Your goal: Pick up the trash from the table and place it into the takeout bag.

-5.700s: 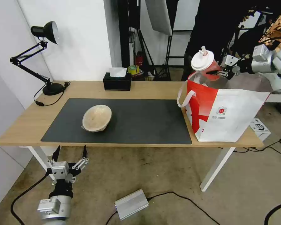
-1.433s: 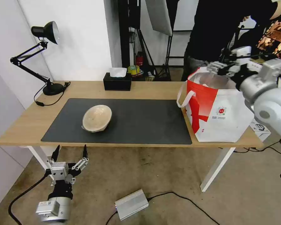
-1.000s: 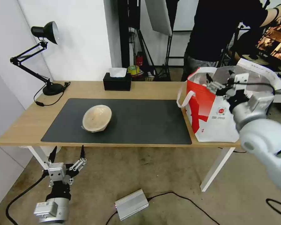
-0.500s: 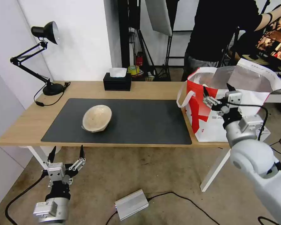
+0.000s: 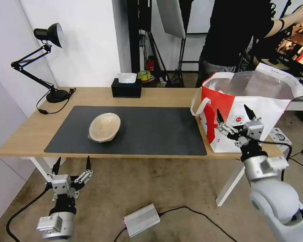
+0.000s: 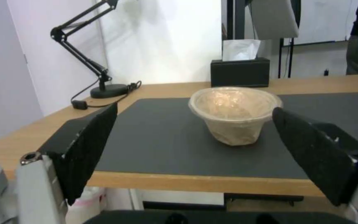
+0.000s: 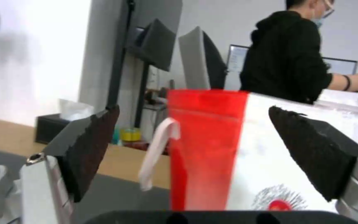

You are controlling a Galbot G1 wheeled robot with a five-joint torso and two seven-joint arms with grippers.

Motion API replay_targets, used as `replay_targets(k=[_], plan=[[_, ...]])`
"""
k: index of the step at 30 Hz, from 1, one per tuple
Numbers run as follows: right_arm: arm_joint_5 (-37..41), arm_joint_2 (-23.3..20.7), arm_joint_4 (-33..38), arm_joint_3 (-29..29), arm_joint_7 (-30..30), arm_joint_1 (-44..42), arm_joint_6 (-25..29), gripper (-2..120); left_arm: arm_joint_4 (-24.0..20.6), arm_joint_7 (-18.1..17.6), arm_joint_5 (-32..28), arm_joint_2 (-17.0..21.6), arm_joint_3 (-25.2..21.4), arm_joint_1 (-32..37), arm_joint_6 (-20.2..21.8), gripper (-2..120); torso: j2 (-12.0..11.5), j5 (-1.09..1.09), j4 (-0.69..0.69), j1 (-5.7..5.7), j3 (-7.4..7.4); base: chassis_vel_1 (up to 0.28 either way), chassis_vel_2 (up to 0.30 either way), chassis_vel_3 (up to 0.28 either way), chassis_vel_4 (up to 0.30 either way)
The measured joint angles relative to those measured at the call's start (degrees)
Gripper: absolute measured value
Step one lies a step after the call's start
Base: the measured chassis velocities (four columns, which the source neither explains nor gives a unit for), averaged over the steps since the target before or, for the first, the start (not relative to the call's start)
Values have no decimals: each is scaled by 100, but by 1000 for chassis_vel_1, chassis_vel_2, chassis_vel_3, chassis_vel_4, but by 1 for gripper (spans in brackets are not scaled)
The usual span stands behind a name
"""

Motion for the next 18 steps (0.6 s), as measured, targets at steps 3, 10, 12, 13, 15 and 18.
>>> replay_targets(k=[3,10,12,13,15,18], plan=[[-169,127,34,26,-228,-241,209,95,8,0,0,0,7,0,0,100,0,0,1,0,0,0,0,0,0],[-694,443,88,-61,-289,-707,400,95,13,0,-2,8,9,-3,0,100,0,0,1,0,0,0,0,0,0],[-747,494,103,-82,-217,-764,400,95,17,1,-2,8,9,-4,1,100,0,0,1,0,0,0,0,0,0],[-817,547,101,-90,-137,-813,400,95,23,0,-3,7,9,-5,0,100,0,0,1,0,0,0,0,0,0],[-972,644,27,-76,-15,-885,415,95,37,1,-3,4,11,-7,0,100,0,0,1,0,0,0,0,0,0],[-1059,731,-13,-57,114,-992,434,95,45,1,-3,2,21,-8,0,100,0,0,1,1,1,0,0,0,0]])
